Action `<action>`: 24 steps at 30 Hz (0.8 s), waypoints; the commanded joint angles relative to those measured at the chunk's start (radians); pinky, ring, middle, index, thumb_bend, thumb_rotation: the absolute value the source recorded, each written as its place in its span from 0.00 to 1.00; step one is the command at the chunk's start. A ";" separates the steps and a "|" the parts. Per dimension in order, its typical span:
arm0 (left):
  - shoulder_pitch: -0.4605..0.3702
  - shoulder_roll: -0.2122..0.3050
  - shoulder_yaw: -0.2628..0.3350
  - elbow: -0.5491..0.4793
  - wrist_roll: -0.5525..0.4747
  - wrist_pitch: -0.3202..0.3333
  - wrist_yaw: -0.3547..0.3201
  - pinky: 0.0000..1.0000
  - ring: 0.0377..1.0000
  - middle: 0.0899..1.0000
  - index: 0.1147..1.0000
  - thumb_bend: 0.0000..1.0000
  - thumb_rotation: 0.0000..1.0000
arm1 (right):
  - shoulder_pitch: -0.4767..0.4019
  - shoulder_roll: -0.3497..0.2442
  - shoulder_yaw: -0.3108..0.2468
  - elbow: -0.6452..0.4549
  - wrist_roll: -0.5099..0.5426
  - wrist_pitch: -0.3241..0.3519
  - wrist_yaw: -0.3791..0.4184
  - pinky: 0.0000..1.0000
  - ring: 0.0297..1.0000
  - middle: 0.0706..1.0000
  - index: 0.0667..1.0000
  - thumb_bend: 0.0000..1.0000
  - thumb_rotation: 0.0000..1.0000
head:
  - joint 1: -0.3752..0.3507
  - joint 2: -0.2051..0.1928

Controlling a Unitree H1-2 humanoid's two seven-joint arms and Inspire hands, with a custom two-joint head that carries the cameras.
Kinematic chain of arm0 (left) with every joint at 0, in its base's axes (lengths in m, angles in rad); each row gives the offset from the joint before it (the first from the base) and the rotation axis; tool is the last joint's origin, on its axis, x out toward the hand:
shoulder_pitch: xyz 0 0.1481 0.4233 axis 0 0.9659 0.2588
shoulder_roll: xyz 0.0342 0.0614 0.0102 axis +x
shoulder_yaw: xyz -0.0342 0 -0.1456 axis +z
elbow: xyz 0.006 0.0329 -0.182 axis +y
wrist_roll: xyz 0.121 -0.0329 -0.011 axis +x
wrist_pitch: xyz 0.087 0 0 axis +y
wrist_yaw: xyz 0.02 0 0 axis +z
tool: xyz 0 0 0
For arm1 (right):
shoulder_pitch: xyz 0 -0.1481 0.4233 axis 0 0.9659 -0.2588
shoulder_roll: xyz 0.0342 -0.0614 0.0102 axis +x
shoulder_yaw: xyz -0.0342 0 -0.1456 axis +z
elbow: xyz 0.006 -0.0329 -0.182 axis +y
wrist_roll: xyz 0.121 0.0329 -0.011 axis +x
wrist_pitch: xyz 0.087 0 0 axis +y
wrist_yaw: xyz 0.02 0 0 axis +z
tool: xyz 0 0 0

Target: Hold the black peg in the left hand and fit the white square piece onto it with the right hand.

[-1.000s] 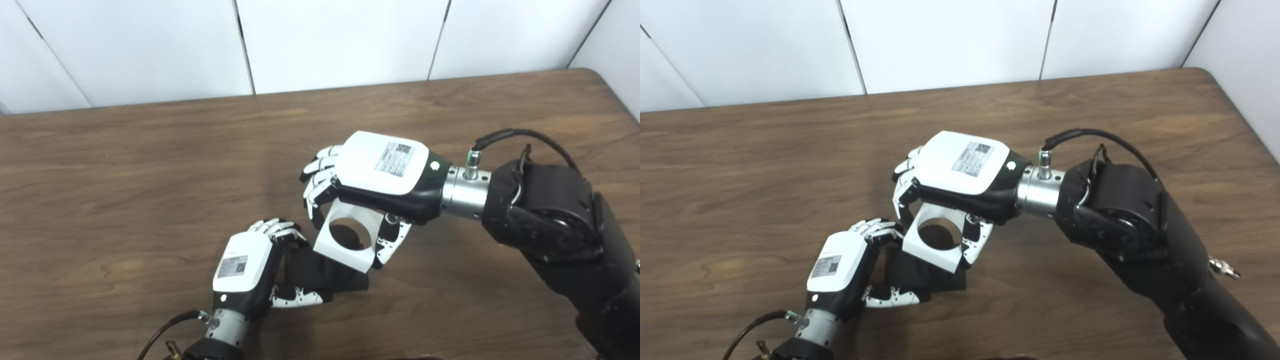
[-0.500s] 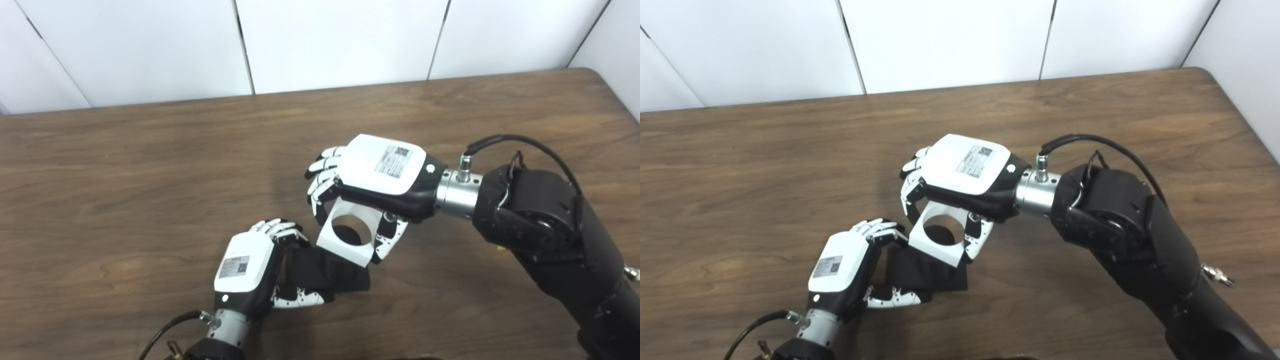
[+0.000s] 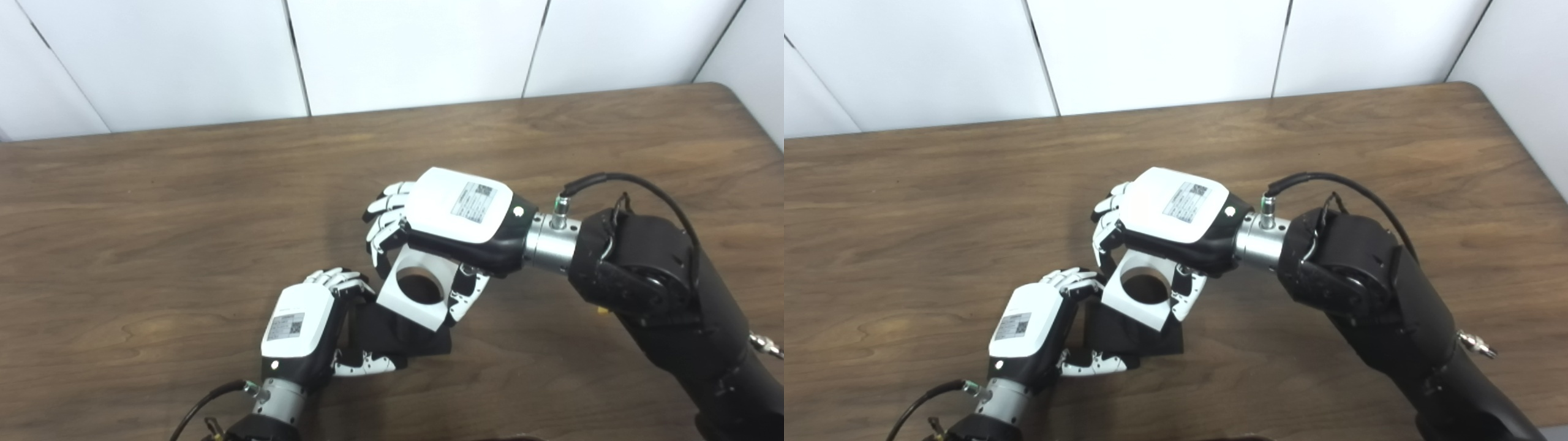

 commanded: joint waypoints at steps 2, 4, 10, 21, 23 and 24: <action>-0.003 -0.005 -0.010 -0.009 0.011 -0.003 -0.013 0.86 0.84 0.76 0.42 0.52 0.05 | -0.018 0.005 -0.009 -0.019 -0.008 -0.002 -0.007 0.87 0.84 0.70 0.44 0.53 0.13 | 0.000 0.001; -0.003 -0.005 -0.011 -0.010 0.012 -0.001 -0.015 0.87 0.84 0.76 0.42 0.52 0.05 | -0.016 0.005 -0.008 -0.022 -0.006 0.001 -0.002 0.88 0.85 0.71 0.44 0.53 0.13 | 0.000 0.001; 0.000 -0.006 -0.011 -0.018 0.013 -0.001 -0.018 0.87 0.84 0.76 0.42 0.52 0.05 | -0.014 0.001 -0.005 -0.032 -0.017 0.008 0.024 0.88 0.85 0.71 0.44 0.53 0.13 | 0.000 0.008; -0.001 -0.006 -0.013 -0.023 0.017 0.002 -0.024 0.87 0.84 0.76 0.42 0.52 0.05 | -0.006 0.002 0.001 -0.029 -0.021 0.002 0.042 0.89 0.87 0.72 0.44 0.52 0.13 | -0.002 0.010; 0.000 -0.007 -0.013 -0.023 0.019 0.002 -0.026 0.86 0.84 0.76 0.42 0.52 0.05 | -0.002 0.003 0.002 -0.028 -0.022 0.000 0.039 0.88 0.86 0.72 0.44 0.52 0.13 | -0.002 0.010; -0.001 -0.006 -0.013 -0.024 0.018 0.002 -0.027 0.86 0.84 0.76 0.42 0.52 0.05 | -0.001 0.004 0.003 -0.027 -0.023 -0.002 0.038 0.88 0.86 0.72 0.44 0.52 0.13 | -0.004 0.014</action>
